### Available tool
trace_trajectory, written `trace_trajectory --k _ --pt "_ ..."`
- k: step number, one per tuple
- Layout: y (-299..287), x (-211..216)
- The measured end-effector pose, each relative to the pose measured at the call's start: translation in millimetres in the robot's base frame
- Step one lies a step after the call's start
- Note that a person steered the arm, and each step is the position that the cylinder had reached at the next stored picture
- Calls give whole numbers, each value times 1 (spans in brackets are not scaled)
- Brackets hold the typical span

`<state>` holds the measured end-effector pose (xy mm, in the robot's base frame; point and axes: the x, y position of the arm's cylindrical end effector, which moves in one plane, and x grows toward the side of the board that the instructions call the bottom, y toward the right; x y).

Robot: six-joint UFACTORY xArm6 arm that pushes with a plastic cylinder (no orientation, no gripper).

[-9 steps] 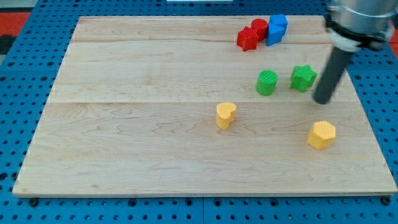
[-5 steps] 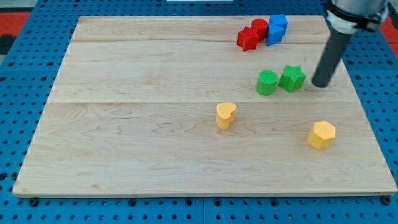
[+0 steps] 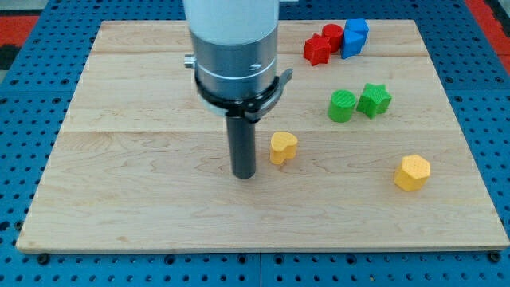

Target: Move the yellow blocks into the green blocks

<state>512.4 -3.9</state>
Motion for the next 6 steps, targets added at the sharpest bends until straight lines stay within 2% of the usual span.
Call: trace_trajectory --k 1,2,3,4,5,6 --pt "35 -20" --pt "33 -63" --pt "24 -82" --pt "66 -82" --pt "83 -81" --pt "102 -18"
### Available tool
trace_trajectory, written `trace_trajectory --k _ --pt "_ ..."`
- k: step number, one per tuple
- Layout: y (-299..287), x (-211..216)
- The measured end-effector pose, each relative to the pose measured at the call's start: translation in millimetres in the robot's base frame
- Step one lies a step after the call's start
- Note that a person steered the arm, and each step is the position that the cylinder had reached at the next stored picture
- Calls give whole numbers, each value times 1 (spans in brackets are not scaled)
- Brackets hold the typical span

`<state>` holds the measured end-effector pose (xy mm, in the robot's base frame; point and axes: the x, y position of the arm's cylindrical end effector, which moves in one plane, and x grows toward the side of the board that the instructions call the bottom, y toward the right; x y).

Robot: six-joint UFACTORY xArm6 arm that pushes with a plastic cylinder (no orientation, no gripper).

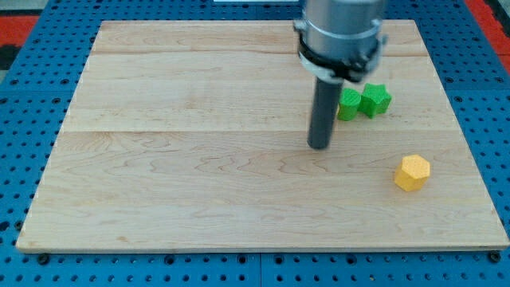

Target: Move the yellow blocks into the green blocks

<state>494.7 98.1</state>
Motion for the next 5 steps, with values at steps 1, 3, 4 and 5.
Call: trace_trajectory --k 1,3,4,5 --pt "38 82" --pt "121 57" --pt "112 -1" --pt "89 -42"
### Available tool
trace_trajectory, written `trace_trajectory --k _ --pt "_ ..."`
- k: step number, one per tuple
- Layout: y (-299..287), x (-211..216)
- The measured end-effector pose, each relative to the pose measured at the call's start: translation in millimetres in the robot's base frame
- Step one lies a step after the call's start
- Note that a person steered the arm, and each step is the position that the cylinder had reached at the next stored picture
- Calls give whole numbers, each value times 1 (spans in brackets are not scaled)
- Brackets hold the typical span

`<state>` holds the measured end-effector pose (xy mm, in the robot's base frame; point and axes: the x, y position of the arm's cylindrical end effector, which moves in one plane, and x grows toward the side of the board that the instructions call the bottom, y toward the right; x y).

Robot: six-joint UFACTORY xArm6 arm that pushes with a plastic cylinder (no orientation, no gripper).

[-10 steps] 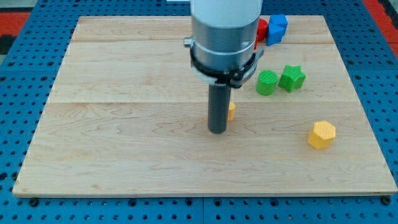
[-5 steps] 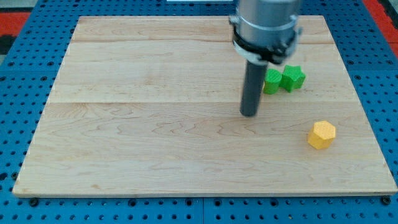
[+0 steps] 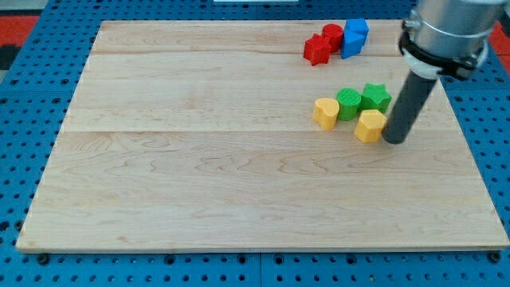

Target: Move the yellow blocks into the green blocks

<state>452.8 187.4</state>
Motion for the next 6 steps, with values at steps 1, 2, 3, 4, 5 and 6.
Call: trace_trajectory --k 1,2,3,4,5,6 --pt "21 35" --pt "17 26" --pt "14 -7" --pt "11 -11" --pt "14 10" --pt "-9 27"
